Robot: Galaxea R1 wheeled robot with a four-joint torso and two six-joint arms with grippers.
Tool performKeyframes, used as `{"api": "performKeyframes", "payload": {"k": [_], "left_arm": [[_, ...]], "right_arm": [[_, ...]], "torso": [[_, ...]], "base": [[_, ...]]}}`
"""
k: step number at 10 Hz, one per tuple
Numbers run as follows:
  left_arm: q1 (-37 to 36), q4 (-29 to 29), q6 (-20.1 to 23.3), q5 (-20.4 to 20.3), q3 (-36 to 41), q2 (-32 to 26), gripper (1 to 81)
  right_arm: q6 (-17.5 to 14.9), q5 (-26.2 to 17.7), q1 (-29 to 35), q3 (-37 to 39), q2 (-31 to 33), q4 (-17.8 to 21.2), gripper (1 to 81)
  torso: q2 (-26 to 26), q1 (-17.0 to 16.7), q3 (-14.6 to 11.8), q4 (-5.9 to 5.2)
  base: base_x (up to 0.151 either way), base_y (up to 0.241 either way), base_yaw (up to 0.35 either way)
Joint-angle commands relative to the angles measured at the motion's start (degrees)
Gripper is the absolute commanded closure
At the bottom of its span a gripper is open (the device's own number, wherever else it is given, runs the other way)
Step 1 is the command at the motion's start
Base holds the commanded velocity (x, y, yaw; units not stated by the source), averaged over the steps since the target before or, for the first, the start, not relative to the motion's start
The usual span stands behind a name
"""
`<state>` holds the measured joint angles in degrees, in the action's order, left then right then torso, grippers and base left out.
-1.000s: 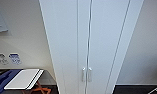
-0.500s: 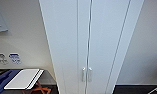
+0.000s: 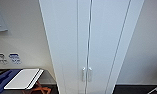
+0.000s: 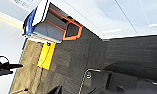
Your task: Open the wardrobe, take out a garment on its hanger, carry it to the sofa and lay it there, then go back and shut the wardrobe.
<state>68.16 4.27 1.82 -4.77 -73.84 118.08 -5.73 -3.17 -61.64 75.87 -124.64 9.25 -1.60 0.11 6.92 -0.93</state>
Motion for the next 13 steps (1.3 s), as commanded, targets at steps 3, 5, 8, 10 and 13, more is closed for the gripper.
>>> {"api": "performKeyframes", "payload": {"k": [3,5,8,10,13], "left_arm": [[-12.11,1.01,0.29,3.09,8.18,-7.15,1.0],[-17.38,0.31,0.21,7.92,9.32,-7.59,1.0],[-24.07,0.3,-0.67,9.69,9.41,-7.68,1.0],[-27.59,0.31,-0.67,9.69,9.59,-7.59,1.0],[-32.07,0.22,-2.16,11.71,7.4,-6.01,1.0]], "right_arm": [[1.16,-7.2,14.02,-6.1,3.31,1.47,1.0],[2.56,-7.81,18.68,-6.46,2.79,1.47,1.0],[3.27,-9.75,23.96,-6.36,2.96,1.12,1.0],[3.44,-9.75,27.65,-6.1,2.79,1.47,1.0],[5.2,-10.28,33.1,-5.93,2.44,1.38,1.0]], "torso": [[0.0,0.0,0.02,0.0],[0.02,0.02,0.02,0.0],[0.05,0.05,0.05,0.0],[0.07,0.07,0.05,0.0],[0.09,0.11,0.09,0.0]], "base": [[0.0,0.0,0.0],[0.0,0.0,0.0],[0.0,0.0,0.0],[0.0,0.0,0.0],[0.0,0.0,0.0]]}}
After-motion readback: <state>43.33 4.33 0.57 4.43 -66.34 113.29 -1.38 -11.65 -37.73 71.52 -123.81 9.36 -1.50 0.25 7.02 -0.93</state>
